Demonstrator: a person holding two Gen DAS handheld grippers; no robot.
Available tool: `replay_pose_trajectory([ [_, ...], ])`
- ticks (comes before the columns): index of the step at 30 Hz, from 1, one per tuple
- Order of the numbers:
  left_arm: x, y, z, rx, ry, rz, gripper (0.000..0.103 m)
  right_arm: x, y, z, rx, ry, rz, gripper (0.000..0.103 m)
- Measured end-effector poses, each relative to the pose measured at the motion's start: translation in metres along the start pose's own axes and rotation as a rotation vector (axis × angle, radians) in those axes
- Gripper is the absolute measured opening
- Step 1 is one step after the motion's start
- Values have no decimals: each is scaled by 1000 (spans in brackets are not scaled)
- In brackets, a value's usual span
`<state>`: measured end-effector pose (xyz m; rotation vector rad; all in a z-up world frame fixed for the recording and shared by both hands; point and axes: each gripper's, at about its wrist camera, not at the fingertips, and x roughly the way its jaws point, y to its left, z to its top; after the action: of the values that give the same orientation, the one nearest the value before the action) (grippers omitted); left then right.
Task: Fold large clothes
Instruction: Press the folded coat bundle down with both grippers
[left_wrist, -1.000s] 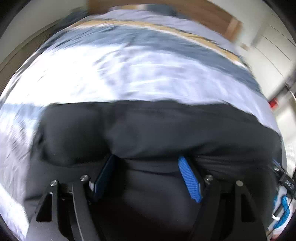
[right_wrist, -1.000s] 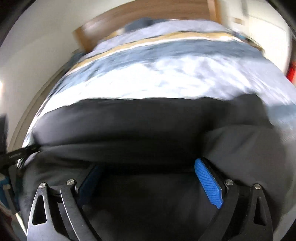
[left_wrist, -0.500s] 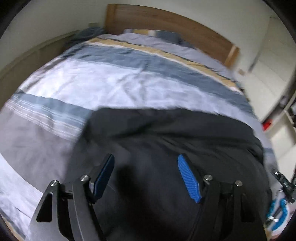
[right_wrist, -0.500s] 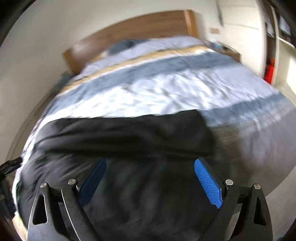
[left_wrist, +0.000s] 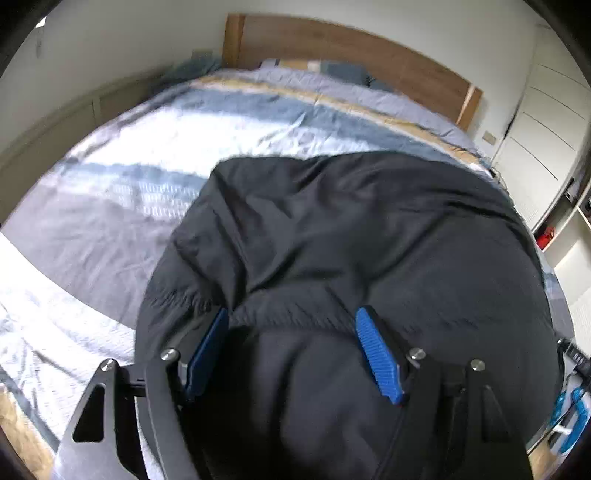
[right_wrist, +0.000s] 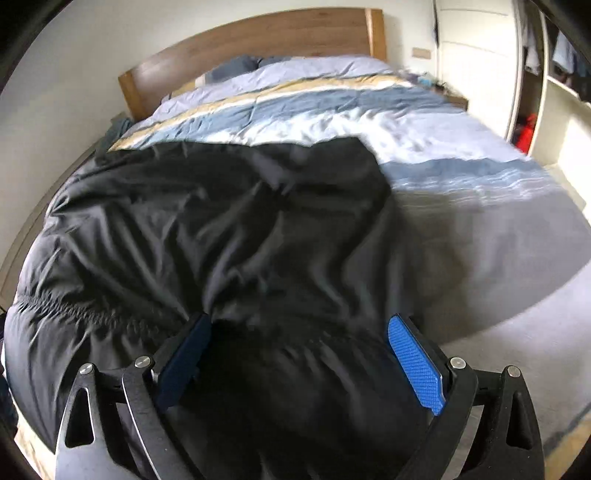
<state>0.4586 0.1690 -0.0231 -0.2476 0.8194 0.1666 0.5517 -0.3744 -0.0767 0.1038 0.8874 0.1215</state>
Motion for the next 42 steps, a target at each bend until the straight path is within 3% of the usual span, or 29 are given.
replay_pose_trajectory([
  [4, -21, -11, -16, 23, -51, -19, 71, -39, 13, -16, -2, -78, 74, 95],
  [8, -24, -19, -34, 49, -69, -8, 71, -53, 38, -38, -62, -111, 119, 96],
  [17, -11, -21, -56, 64, -108, -2, 71, -23, 35, -64, -87, -78, 114, 102],
  [27, -3, -22, -64, 62, -115, 5, 73, -18, 31, -73, -71, -83, 133, 102],
  [42, -3, -20, -70, 48, -82, 42, 76, -19, 15, -79, -55, -12, 103, 102],
])
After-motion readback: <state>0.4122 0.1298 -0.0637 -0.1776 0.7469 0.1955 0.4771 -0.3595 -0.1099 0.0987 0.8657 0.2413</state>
